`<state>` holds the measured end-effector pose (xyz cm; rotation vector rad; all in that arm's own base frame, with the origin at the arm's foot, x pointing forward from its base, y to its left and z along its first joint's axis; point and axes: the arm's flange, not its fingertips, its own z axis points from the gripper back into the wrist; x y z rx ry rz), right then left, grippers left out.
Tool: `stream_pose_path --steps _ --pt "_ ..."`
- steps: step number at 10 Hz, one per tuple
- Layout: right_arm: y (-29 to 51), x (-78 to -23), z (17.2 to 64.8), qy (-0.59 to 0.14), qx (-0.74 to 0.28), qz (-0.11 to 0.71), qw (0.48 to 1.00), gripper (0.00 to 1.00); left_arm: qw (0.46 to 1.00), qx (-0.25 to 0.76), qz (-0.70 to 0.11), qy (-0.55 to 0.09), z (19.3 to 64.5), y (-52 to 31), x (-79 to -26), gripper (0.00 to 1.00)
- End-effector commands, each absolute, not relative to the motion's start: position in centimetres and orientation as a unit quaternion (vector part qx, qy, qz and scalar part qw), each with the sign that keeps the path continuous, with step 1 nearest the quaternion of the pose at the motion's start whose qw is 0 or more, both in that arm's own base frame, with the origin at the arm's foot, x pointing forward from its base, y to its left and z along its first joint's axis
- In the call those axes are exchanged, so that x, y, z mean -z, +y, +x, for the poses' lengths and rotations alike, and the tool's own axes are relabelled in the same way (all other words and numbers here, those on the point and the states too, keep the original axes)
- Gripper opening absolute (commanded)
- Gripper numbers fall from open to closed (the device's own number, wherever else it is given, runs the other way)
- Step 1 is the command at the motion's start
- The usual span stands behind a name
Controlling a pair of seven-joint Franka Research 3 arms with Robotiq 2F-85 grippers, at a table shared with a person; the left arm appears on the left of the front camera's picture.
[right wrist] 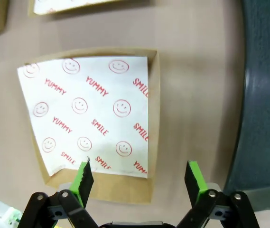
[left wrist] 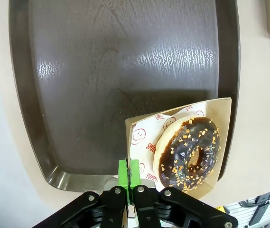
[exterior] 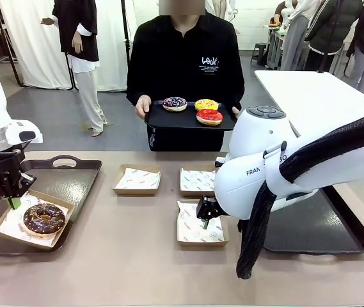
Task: Individually package the donuts and arrange them on the tray.
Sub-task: Place the picked Paper togo box on the Handle tray while simultaneously picking up another Paper togo box from the table with the other hand.
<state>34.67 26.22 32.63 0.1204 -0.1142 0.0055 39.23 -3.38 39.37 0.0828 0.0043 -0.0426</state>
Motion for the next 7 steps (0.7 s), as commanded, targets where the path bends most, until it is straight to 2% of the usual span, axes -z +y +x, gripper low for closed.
stream_pose_path --steps 1,7 --pt "26.39 -32.03 35.81 -0.087 -0.011 0.045 0.995 1.0 0.998 0.031 0.049 -0.013 39.14 -2.68 -39.02 0.01" --pt "26.32 -31.44 36.64 -0.078 -0.04 0.035 0.996 1.0 0.998 0.032 0.045 -0.006 39.19 -2.99 -38.17 0.01"
